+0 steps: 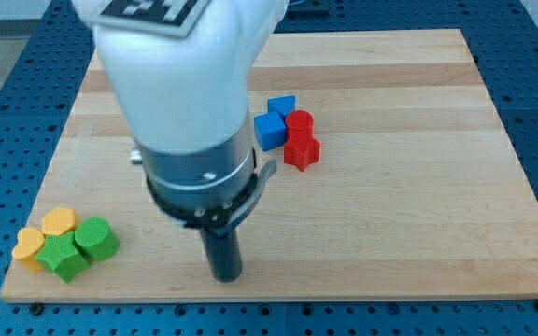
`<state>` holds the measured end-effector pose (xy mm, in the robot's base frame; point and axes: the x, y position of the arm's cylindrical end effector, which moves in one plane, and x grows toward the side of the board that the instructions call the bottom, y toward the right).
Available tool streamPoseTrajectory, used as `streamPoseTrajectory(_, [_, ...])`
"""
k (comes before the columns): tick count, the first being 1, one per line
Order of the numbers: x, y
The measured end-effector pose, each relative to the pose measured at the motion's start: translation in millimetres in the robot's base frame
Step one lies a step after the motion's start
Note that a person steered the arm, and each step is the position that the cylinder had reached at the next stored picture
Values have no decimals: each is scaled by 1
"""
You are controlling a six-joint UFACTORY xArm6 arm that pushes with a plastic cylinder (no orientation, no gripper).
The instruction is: Move your arm to the yellow heart
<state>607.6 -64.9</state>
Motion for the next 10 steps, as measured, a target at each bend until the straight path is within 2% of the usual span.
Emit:
streamPoseTrajectory(1, [2,0])
streamPoseTrajectory(2, [-35,-6])
streamPoseTrajectory(3, [-95,-17])
streamPoseTrajectory(4, [-121,-59])
streamPoseTrajectory(6, [-123,-213])
streamPoseTrajectory(7, [-123,-239])
streamPoseTrajectory(8, [-112,-240])
streamPoseTrajectory(9, [-73,-239])
streamPoseTrajectory(10, [-54,-240])
